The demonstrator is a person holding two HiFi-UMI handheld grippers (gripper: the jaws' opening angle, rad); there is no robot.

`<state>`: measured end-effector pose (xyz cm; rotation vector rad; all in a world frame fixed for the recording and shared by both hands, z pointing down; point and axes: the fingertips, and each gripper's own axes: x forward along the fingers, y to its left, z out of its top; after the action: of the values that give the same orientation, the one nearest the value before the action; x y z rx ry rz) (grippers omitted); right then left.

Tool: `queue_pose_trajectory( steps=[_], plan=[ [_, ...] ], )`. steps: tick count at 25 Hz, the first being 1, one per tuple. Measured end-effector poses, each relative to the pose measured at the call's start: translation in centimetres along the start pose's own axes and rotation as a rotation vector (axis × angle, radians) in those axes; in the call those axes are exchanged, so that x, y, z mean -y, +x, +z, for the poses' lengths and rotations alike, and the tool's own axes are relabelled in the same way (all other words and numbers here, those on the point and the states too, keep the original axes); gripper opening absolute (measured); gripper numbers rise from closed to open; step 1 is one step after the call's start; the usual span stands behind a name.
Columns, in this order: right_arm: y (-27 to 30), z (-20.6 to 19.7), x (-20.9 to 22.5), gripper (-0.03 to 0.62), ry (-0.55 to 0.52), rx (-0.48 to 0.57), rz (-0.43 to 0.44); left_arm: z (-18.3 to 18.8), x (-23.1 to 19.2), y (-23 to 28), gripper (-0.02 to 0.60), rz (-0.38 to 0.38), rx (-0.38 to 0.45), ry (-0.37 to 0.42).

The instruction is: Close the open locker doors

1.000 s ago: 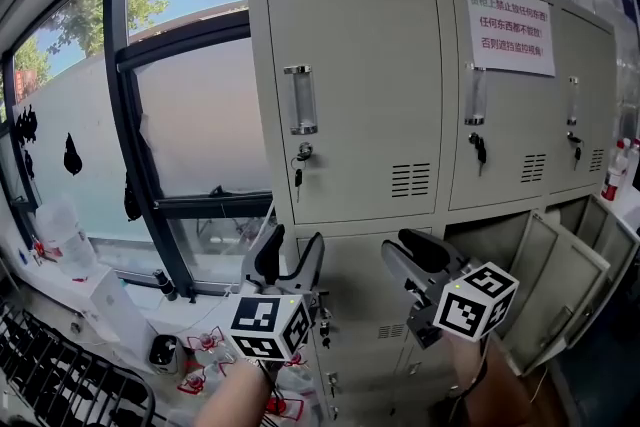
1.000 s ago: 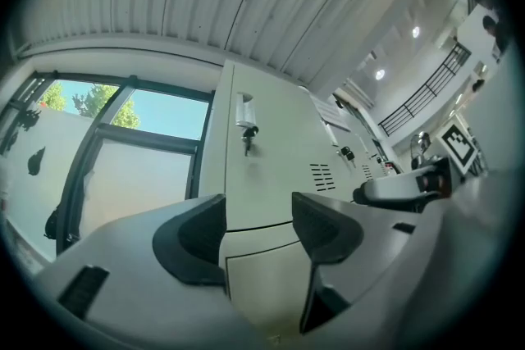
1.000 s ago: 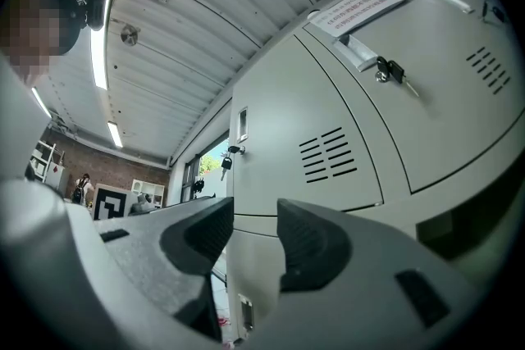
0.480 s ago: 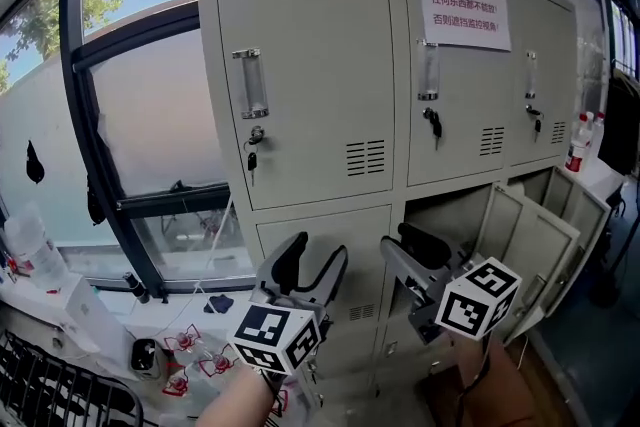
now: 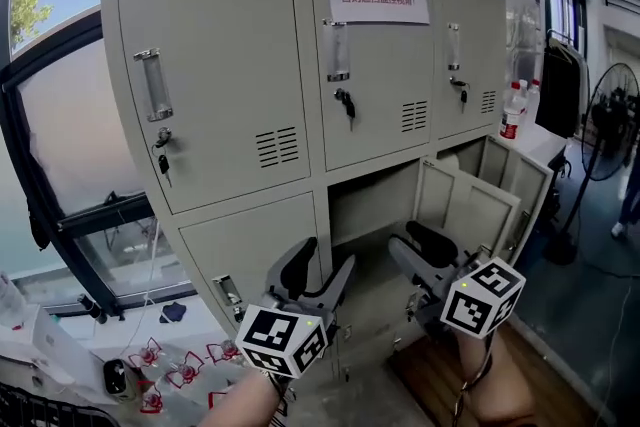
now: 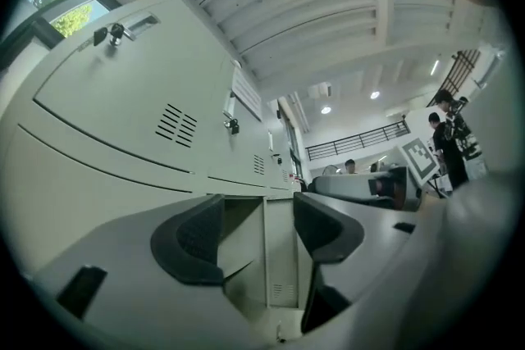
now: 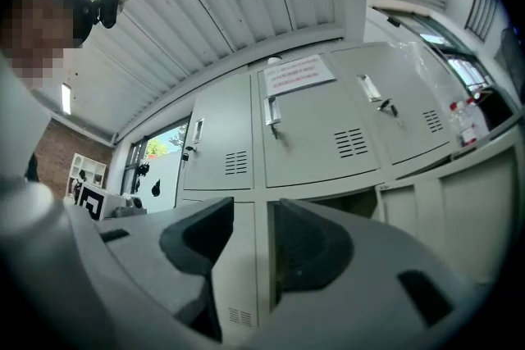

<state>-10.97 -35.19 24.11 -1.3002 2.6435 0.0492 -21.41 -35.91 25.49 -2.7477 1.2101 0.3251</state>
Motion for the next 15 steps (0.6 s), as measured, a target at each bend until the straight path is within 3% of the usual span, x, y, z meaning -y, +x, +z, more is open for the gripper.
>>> queue_pose_trajectory(
  steps=[7,15],
  plan=[
    [-6.2,0.1,4.9,0.163,-0.041,-0.002,-0.184,-2.0,5.5,3.8,0.259,-0.146,-0.010,-0.040],
    [-11.9,0.0,7.6,0.163,-0.056,-0.004,-0.316,-4.5,10.4,5.3,0.266,-0.251,-0.043,-0.070]
  ],
)
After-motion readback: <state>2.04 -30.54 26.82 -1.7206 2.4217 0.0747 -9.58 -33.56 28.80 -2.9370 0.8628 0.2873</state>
